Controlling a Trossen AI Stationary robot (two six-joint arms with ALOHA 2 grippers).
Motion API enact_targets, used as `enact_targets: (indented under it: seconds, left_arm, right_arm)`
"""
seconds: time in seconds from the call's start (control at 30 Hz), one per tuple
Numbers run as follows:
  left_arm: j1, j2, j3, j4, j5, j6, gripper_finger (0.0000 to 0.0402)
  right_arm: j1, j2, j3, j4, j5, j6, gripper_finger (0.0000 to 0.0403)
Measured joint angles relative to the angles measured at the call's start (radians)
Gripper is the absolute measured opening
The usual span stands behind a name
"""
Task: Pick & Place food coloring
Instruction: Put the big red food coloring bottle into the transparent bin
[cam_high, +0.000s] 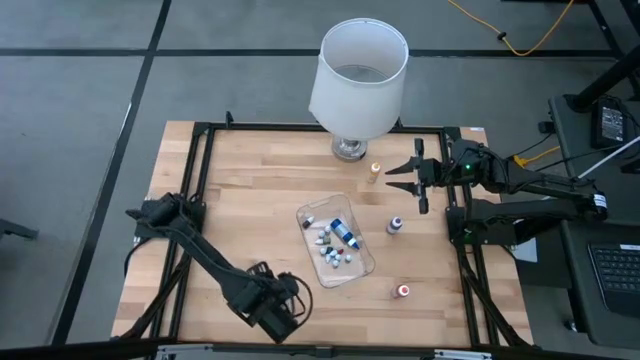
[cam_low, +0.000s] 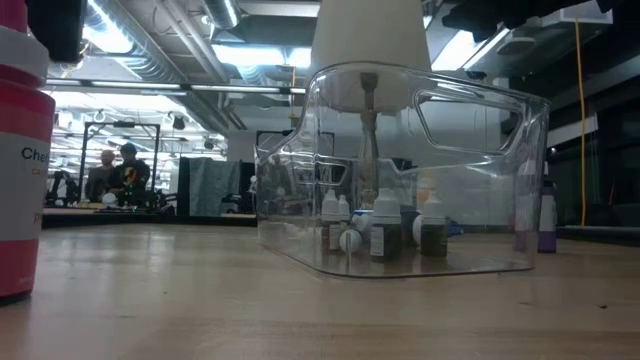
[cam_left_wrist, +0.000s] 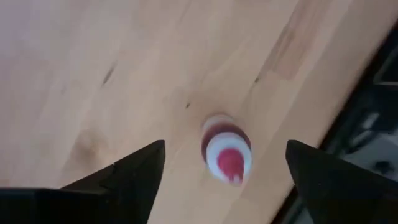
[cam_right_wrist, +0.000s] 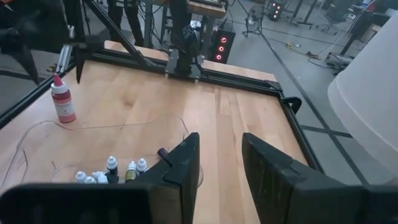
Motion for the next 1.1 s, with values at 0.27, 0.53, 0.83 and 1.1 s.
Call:
enact_targets:
  seconds: [0.27, 0.53, 0.83, 1.1]
  left_arm:
    - [0.022, 0.104, 0.0, 0.009, 0.003, -0.01, 0.0333]
    - [0.04, 0.109, 0.0, 0.014, 0.065, 0.003, 0.0315]
    - [0.05, 0.108, 0.0, 0.022, 0.124, 0.031, 0.022]
    - [0.052, 0.104, 0.024, 0.025, 0.187, 0.059, 0.0139]
  right_arm:
    - [0.0, 0.0, 0.0, -0.005, 0.0, -0.006, 0.0123]
    - [0.0, 0.0, 0.0, -0.025, 0.0, -0.034, 0.0123]
    - [0.0, 0.0, 0.0, -0.026, 0.0, -0.064, 0.0123]
    - [0.0, 0.0, 0.0, -0.027, 0.0, -0.064, 0.0123]
